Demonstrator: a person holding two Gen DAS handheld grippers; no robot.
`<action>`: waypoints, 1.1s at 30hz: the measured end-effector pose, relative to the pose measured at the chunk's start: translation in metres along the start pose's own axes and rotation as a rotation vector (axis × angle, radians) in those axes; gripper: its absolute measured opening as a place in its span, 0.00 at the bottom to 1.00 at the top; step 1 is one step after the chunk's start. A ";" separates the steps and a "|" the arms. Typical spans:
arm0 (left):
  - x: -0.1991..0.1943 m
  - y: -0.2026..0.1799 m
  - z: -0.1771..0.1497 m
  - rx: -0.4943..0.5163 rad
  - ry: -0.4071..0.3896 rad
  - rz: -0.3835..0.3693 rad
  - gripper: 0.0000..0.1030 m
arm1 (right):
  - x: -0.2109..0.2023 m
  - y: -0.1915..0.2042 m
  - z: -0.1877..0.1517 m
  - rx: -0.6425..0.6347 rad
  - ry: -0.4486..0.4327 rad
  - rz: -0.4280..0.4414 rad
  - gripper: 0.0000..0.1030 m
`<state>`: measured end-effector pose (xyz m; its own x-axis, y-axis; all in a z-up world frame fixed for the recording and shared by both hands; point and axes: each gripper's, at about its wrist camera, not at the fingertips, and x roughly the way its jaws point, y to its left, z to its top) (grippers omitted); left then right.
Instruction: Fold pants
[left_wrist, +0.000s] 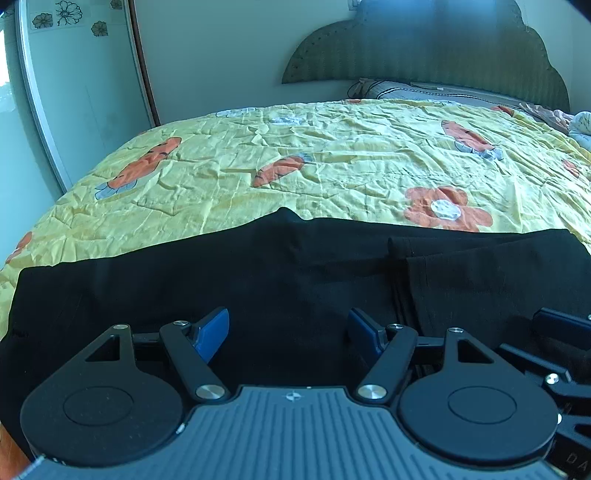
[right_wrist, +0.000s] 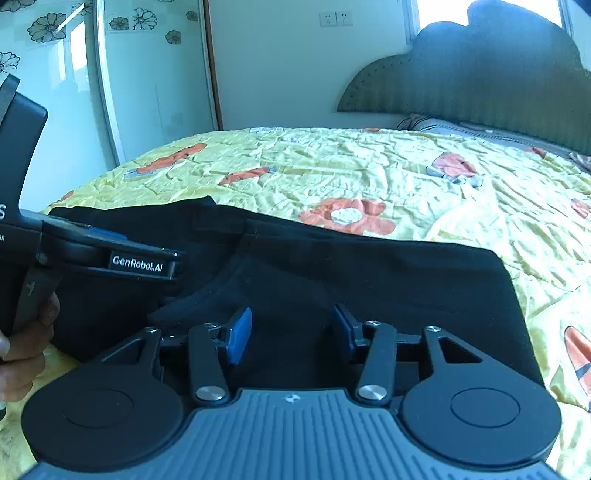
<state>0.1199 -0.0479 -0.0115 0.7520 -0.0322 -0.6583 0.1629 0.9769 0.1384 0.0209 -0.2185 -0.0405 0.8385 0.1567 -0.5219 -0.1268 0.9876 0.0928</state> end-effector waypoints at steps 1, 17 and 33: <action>0.000 0.000 -0.001 -0.003 -0.001 0.000 0.73 | 0.000 0.000 0.000 0.001 -0.006 -0.004 0.46; -0.001 0.004 -0.009 -0.018 -0.011 0.013 0.84 | -0.003 0.005 -0.004 -0.041 0.008 -0.039 0.59; -0.004 0.009 -0.007 -0.027 0.004 -0.015 0.81 | -0.003 0.008 -0.002 -0.036 -0.001 -0.022 0.59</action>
<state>0.1137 -0.0379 -0.0124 0.7471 -0.0461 -0.6631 0.1566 0.9817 0.1082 0.0165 -0.2114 -0.0406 0.8416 0.1346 -0.5231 -0.1271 0.9906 0.0503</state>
